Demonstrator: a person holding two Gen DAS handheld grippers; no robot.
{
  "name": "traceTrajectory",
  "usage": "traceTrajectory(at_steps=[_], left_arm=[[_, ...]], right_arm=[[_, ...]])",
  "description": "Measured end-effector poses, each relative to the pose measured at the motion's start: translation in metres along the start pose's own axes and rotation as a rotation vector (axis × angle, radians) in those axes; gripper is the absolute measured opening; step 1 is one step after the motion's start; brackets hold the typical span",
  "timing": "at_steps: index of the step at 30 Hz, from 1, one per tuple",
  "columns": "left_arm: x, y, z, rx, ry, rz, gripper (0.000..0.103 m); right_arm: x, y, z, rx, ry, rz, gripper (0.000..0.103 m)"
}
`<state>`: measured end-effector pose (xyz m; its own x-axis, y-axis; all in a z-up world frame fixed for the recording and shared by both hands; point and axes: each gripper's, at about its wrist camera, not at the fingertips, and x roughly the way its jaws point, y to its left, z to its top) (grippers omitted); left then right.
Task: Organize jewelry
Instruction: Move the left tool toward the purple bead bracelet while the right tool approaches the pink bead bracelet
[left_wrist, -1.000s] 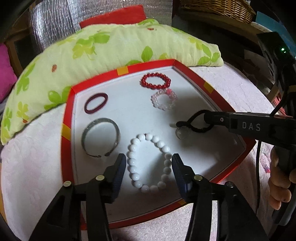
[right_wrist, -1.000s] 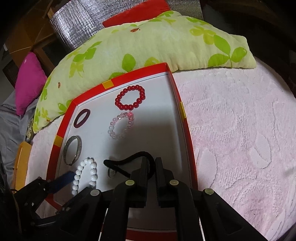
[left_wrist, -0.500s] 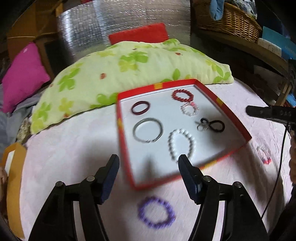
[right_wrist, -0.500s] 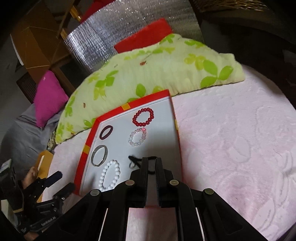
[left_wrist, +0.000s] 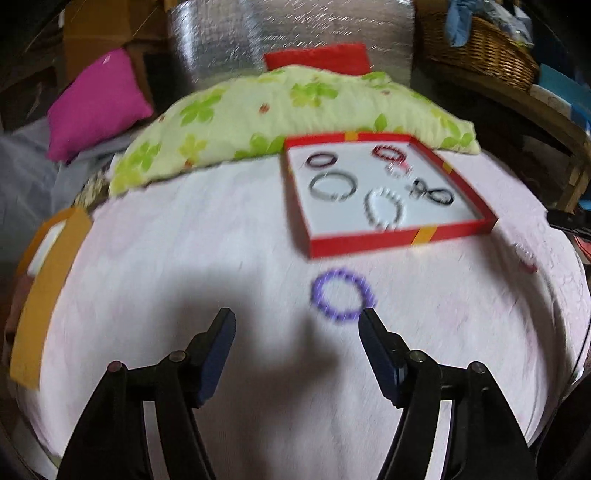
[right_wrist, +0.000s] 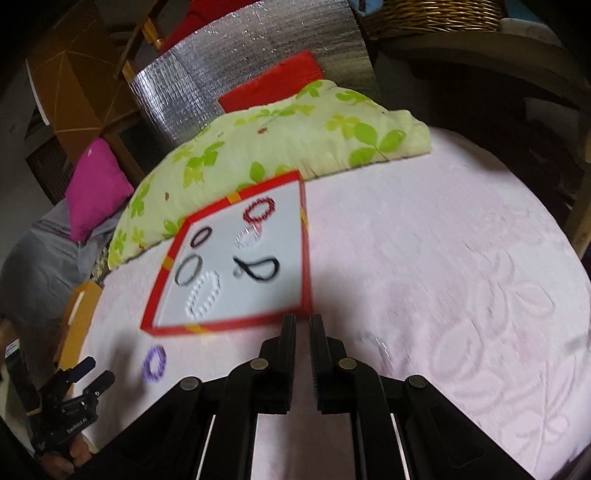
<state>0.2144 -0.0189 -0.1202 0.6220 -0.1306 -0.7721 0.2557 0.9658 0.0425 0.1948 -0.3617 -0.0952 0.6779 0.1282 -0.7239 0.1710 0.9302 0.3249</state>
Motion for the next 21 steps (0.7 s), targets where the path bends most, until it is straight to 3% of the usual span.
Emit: traceTrajectory(at_steps=[6, 10, 12, 21], left_arm=[[0.009, -0.003, -0.01, 0.001, 0.021, -0.014, 0.07], [0.023, -0.008, -0.009, -0.005, 0.047, -0.052, 0.07], [0.029, -0.012, -0.01, 0.0, 0.066, -0.059, 0.07], [0.045, -0.015, -0.006, -0.015, 0.099, -0.049, 0.07]], right_arm=[[-0.009, -0.022, -0.02, 0.05, 0.028, -0.015, 0.009], [-0.003, -0.031, -0.019, 0.077, 0.051, -0.018, 0.012], [0.002, -0.035, -0.019, 0.091, 0.062, -0.027, 0.019], [0.022, -0.048, -0.019, 0.125, 0.081, -0.07, 0.019]])
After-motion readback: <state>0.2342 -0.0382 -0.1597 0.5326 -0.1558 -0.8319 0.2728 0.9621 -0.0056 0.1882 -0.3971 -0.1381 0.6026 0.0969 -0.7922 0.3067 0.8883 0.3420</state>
